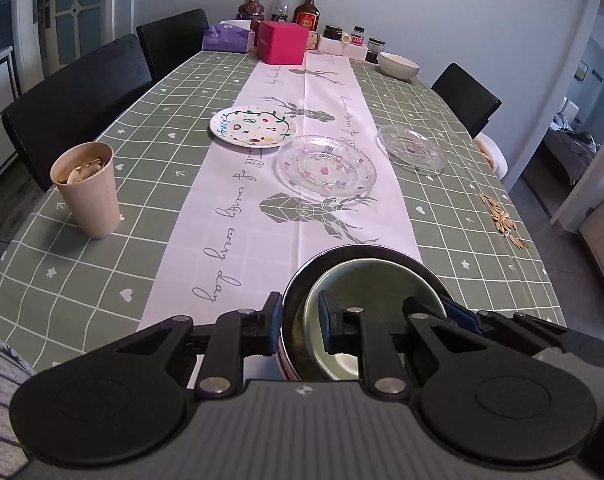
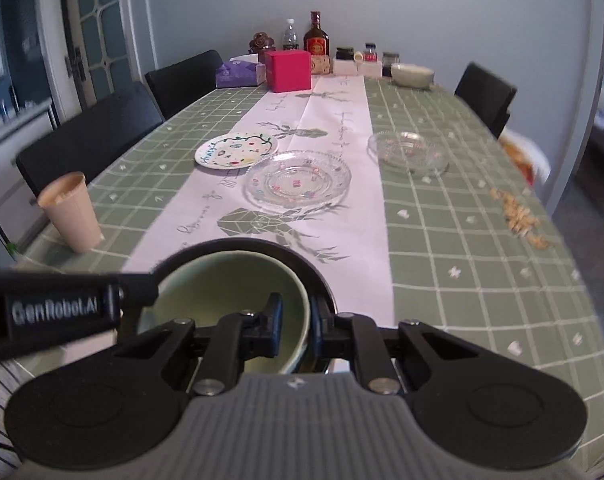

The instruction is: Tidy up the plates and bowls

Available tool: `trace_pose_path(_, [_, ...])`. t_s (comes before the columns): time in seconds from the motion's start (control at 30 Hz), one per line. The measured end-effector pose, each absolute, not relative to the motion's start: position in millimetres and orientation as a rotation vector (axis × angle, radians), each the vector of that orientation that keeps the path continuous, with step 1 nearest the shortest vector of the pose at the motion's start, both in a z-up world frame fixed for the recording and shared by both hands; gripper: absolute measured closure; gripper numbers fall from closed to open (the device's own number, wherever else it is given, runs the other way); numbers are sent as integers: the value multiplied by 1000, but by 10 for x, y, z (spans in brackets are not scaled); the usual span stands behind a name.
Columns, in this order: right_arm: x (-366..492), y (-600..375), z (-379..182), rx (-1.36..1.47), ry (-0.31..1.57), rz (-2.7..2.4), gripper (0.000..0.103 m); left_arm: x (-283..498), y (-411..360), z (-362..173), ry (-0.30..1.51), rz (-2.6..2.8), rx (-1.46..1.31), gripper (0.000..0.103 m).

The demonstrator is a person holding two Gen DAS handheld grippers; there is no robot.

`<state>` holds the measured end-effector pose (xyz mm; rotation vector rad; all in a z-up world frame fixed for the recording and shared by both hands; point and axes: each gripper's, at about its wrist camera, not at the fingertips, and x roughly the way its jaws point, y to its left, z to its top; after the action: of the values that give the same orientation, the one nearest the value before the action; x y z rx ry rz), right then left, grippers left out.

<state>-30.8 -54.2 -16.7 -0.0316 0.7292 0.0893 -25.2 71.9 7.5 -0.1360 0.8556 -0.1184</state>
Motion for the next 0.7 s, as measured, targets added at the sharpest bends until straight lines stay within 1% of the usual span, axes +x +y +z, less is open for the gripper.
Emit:
trace_pose_path(0.07, [-325,-499,-189,-61,721,89,90,-272,712,86,851,-120,-129,81])
trace_pose_path(0.13, [-332,-490,-202,-59,722,103,87,-291,710,90,850,-127,-128,81])
trace_pose_path(0.2, [-348,-507,-203,-28,715,127,75,-298,710,95,849,-129,-126,80])
trace_pose_path(0.33, [-394,-491,-164,-29,689,134,67,-306,697,99,848,-121,-117,80])
trace_pose_path(0.4, [-438,-490,-111,-34,659,138,57,-315,693,108,843,-120,-119,78])
trace_pose_path(0.47, [-470,-495,-50,-37,647,144,52,-322,698,129,836,-118,-117,75])
trace_pose_path(0.53, [-494,-519,-6,-21,646,157,49,-318,715,154,836,-120,-128,74])
trace_pose_path(0.6, [-522,-551,33,3,647,160,42,-322,739,182,829,-119,-139,71])
trace_pose_path(0.67, [-542,-588,62,21,641,168,40,-327,755,213,819,-115,-145,65])
trace_pose_path(0.7, [-543,-603,70,28,641,168,38,-327,760,229,815,-114,-146,64])
